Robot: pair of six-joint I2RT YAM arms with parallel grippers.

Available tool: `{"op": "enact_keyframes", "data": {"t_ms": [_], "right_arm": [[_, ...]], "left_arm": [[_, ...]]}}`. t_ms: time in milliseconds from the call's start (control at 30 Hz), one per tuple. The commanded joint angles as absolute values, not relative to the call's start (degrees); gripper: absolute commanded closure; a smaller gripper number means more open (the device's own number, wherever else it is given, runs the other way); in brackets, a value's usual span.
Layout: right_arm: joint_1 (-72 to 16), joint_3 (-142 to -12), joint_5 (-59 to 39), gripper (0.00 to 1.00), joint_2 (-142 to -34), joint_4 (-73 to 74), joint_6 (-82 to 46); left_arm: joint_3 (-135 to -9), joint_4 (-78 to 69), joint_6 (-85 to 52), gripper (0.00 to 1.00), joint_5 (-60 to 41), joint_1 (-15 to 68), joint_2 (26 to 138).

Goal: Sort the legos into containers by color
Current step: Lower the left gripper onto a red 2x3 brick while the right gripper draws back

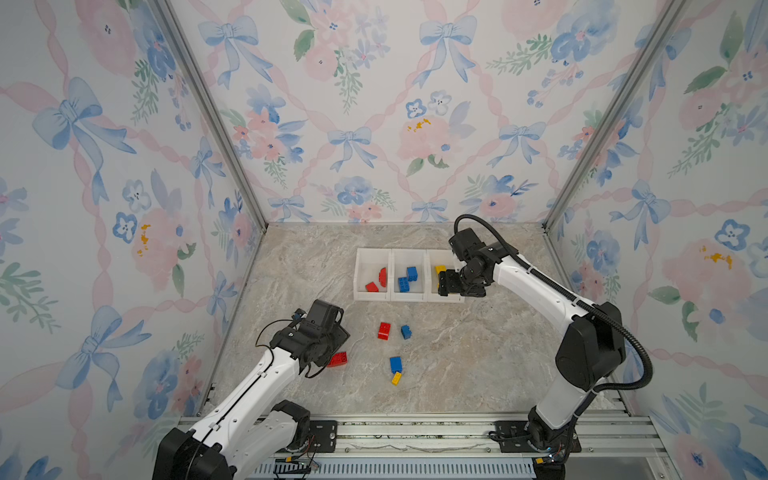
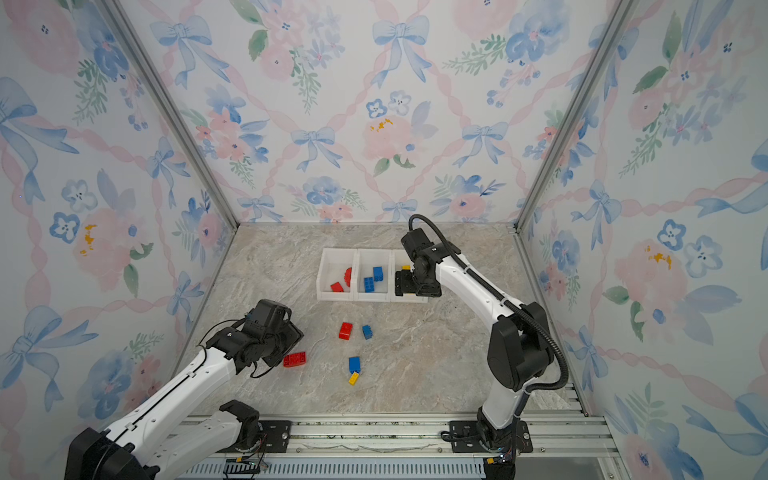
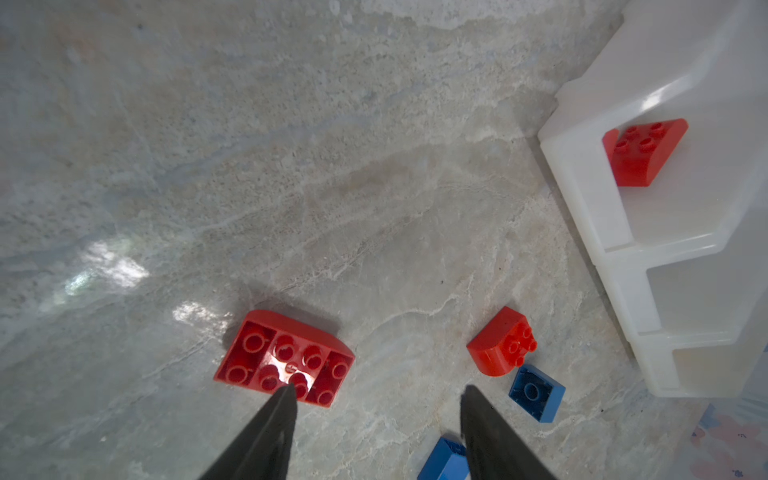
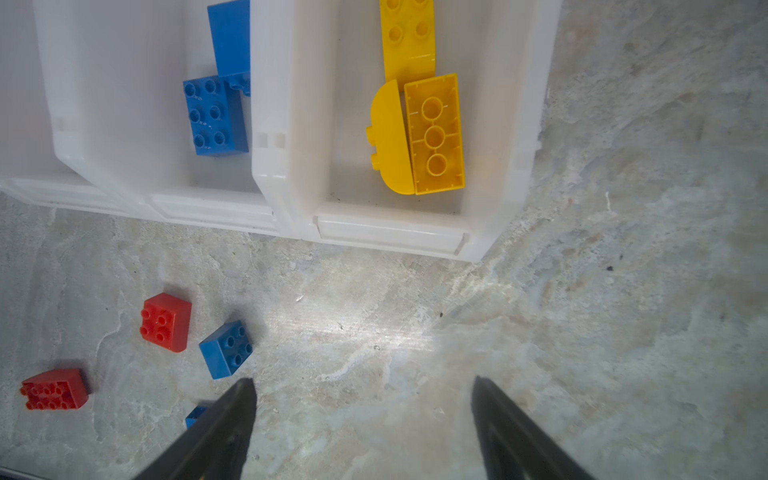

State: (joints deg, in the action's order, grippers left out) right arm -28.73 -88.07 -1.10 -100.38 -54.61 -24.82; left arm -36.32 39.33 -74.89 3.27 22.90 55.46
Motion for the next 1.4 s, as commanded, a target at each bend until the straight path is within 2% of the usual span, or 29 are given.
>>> {"op": "enact_keyframes", "data": {"t_ms": [0,233,400,500,767,1133,1367], "right_arm": [[-29.45,-87.17,-1.57,0.14,-98.02,-57.39,-24.16],[-29.51,-85.27,-2.88,0.12,-97.02,-56.82,-24.42],[-29.46,-84.51,-3.51,0.1,-96.2,-56.61,-24.7],[-29.22,-84.16,-3.98,0.1,-95.83,-56.33,-24.87],[-28.66,-83.23,-5.23,0.09,-95.8,-55.45,-25.31],[-28.65,-83.62,-5.94,0.08,-96.59,-55.59,-25.66],[-28.61,-83.16,-7.0,0.08,-96.33,-56.16,-26.08]], "left_arm": [[-37.64,44.91,-82.16,0.36,1.78,23.16,56.41],[-36.77,46.93,-88.52,0.36,-1.39,23.25,58.74],[-37.61,46.93,-90.96,0.19,-1.73,23.24,61.01],[-37.54,46.78,-93.25,0.15,-0.91,23.27,61.97],[-38.57,46.33,-96.76,0.15,0.85,23.13,67.08],[-37.31,38.67,-98.53,0.14,1.14,21.05,71.61],[-37.29,37.52,-97.81,0.18,0.97,20.57,74.27]]}}
